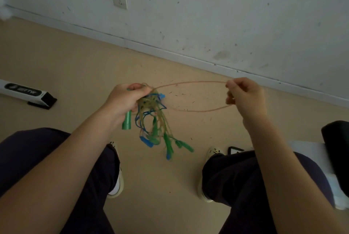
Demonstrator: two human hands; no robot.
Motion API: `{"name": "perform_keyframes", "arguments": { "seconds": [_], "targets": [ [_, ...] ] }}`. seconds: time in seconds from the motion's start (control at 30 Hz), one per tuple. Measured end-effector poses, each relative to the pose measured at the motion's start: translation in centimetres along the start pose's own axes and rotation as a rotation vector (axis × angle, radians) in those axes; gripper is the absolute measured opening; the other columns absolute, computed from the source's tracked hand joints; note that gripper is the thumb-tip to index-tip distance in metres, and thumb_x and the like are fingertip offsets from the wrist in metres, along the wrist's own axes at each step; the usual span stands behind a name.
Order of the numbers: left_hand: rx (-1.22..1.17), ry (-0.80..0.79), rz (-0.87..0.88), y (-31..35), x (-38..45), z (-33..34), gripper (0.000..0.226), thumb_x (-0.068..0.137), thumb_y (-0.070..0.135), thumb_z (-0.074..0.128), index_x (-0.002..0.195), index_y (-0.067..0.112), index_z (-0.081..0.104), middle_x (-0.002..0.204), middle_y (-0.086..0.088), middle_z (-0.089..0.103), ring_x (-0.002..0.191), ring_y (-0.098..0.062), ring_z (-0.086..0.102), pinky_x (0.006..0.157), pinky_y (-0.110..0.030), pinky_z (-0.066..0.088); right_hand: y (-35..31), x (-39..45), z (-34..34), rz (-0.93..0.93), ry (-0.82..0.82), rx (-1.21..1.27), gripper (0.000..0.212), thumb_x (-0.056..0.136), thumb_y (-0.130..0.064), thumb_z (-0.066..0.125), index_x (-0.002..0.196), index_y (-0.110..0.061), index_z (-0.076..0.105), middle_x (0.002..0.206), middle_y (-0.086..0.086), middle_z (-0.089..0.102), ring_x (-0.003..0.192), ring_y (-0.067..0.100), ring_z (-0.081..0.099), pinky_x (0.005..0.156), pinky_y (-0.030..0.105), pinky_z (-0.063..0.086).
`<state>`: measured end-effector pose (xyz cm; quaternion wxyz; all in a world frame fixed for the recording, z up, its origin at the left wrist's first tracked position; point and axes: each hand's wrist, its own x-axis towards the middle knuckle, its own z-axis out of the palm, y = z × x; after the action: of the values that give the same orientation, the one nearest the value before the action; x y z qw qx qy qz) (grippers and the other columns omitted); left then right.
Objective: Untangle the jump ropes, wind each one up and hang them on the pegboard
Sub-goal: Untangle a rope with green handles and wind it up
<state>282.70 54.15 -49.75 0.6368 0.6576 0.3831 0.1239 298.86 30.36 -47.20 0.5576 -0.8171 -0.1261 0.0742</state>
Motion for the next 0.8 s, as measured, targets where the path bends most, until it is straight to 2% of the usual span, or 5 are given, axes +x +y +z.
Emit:
{"name": "perform_keyframes", "arguments": {
  "seconds": [0.13,0.33,0.43,0.53,0.8],
  "targets": [
    [0.009,-0.180,-0.030,-0.8,-0.3,1.2,0.023,0.087,0.009,0.072,0.106,-0.003,0.067,0.071,-0.009,0.052,0.037,-0.004,0.034,0.039,-0.017,0.025,-0.1,-1.2,2.0,0.050,-0.288,-0.096,0.019,0.091,-0.015,0.058,0.109,-0.016,0.065,0.095,0.004,0.070,0.084,0.015,0.070,0.089,0.040,0.055],
    [0.060,-0.280,0.001,-0.6,-1.5,2.8,0.028,0.086,0.016,0.075,0.108,0.002,0.068,0.075,-0.001,0.062,0.039,0.001,0.045,0.039,-0.014,0.032,-0.1,-2.8,4.3,-0.137,-0.483,-0.179,0.026,0.086,-0.028,0.074,0.109,-0.020,0.067,0.112,-0.004,0.066,0.101,0.007,0.062,0.086,0.021,0.049],
    [0.015,-0.293,0.003,-0.1,-2.1,3.2,0.028,0.087,0.015,0.073,0.111,0.002,0.069,0.066,0.003,0.064,0.038,0.001,0.045,0.039,-0.014,0.033,0.1,-3.2,5.1,-0.165,-0.547,-0.174,0.026,0.080,-0.026,0.080,0.099,-0.017,0.066,0.100,-0.005,0.069,0.094,0.008,0.065,0.084,0.018,0.049],
    [-0.056,-0.337,0.008,0.3,-2.5,3.5,0.021,0.091,0.008,0.068,0.108,-0.003,0.065,0.056,0.007,0.060,0.034,0.001,0.044,0.037,-0.012,0.032,0.2,-3.5,5.7,-0.121,-0.604,-0.146,0.021,0.080,-0.015,0.080,0.088,-0.019,0.062,0.076,-0.002,0.066,0.070,0.013,0.063,0.071,0.030,0.053],
    [0.270,-0.223,0.080,-0.9,-1.6,3.3,0.020,0.080,0.034,0.081,0.087,0.018,0.071,0.067,0.012,0.058,0.044,0.002,0.045,0.044,-0.018,0.032,-0.5,-3.7,5.6,-0.056,-0.623,-0.200,0.018,0.082,-0.029,0.078,0.084,-0.015,0.067,0.039,-0.014,0.038,0.039,0.004,0.028,0.044,0.018,0.023]
  ]
}}
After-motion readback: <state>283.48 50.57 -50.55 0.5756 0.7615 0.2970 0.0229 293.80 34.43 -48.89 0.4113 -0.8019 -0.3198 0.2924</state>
